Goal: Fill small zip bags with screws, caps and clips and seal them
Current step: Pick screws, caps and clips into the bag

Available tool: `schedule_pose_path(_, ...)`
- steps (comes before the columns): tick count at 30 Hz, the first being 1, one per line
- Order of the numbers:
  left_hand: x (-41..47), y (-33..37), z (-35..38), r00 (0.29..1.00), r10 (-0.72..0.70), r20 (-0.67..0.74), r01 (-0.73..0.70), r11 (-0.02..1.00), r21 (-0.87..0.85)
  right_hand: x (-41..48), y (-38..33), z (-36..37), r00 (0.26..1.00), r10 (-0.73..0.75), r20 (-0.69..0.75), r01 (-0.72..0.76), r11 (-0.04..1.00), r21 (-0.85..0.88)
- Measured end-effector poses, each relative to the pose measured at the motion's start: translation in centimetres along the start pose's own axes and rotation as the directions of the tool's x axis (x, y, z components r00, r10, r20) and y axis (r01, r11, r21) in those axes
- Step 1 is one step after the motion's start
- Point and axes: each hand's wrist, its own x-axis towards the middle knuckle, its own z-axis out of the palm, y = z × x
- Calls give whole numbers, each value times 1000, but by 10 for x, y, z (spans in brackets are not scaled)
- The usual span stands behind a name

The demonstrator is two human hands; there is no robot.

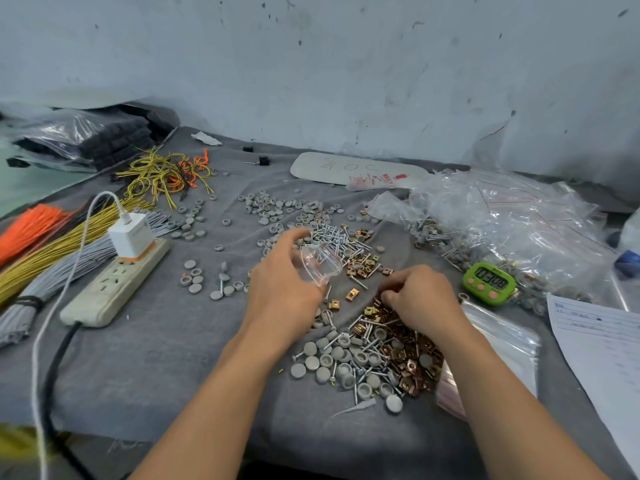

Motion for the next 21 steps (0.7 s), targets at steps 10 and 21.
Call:
schedule_pose_path(10,-1,-2,7,1000,7,16,-7,1000,-12,0,0,7,997,-78,3,78,996,32)
schedule_pose_path(21,-1,1,9,1000,25,12,-26,999,22,-15,-4,-1,989,-1,-147,98,752,652)
